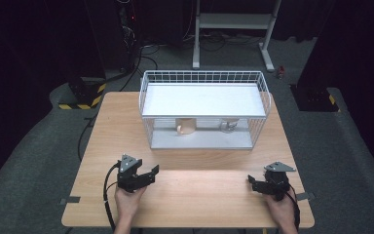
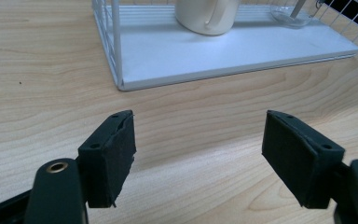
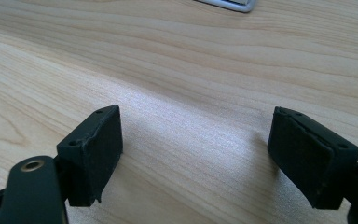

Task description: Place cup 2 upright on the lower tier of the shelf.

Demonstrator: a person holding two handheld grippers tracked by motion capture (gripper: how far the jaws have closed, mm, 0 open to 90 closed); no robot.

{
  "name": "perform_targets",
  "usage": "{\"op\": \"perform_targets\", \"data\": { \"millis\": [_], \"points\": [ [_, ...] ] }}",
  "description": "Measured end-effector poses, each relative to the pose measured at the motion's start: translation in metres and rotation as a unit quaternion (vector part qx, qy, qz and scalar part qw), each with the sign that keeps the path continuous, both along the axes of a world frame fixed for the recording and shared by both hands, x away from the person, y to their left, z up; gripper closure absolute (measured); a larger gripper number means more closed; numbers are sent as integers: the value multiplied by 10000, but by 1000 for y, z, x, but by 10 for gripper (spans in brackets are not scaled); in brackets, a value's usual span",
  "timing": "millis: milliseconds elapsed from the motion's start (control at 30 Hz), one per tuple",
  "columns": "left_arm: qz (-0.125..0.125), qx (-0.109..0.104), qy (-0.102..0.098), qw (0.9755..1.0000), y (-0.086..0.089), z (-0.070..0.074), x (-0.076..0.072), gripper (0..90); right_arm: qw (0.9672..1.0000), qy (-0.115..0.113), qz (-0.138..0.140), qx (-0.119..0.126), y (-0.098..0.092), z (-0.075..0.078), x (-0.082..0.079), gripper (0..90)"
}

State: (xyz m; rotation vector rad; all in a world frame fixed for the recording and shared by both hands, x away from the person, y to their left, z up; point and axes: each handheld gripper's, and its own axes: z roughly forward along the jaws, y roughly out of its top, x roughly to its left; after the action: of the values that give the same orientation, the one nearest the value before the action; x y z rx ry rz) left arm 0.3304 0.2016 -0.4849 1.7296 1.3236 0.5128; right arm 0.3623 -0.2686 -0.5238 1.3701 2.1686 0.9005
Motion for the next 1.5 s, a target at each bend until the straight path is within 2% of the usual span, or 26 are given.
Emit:
{"op": "perform_targets", "data": {
  "millis": [200, 567, 667, 900, 967, 1200, 1267, 1400, 1467, 1500],
  "points": [
    [56, 27, 20, 10000, 2, -5, -3, 255, 10000, 0, 1, -1, 0, 0, 0, 178],
    [107, 279, 75, 9995, -1, -15, -7, 252, 10000, 0, 1, 0, 0, 0, 0, 178],
    [133, 438, 84, 9989, -1, -18, -8, 252, 10000, 2, 0, 0, 0, 0, 0, 178],
    [237, 504, 175, 9983, -1, -27, -9, 252, 10000, 0, 0, 0, 0, 0, 0, 178],
    [248, 625, 170, 9976, -1, -28, -10, 251, 10000, 0, 1, -1, 0, 0, 0, 179],
    [366, 839, 206, 9956, -1, -34, -10, 250, 10000, 0, 0, 0, 0, 0, 0, 178],
    [362, 947, 216, 9946, -1, -35, -10, 249, 10000, 0, 0, -1, 0, 0, 0, 178],
    [380, 1030, 220, 9937, -2, -37, -10, 248, 10000, 1, 0, 0, 0, 0, 0, 178],
    [377, 1156, 205, 9924, -3, -38, -9, 246, 10000, 0, 0, 0, 0, 0, 0, 178],
    [356, 1137, 212, 9927, -4, -39, -9, 246, 10000, 1, -1, 0, 0, 0, 0, 178]
  ]
}}
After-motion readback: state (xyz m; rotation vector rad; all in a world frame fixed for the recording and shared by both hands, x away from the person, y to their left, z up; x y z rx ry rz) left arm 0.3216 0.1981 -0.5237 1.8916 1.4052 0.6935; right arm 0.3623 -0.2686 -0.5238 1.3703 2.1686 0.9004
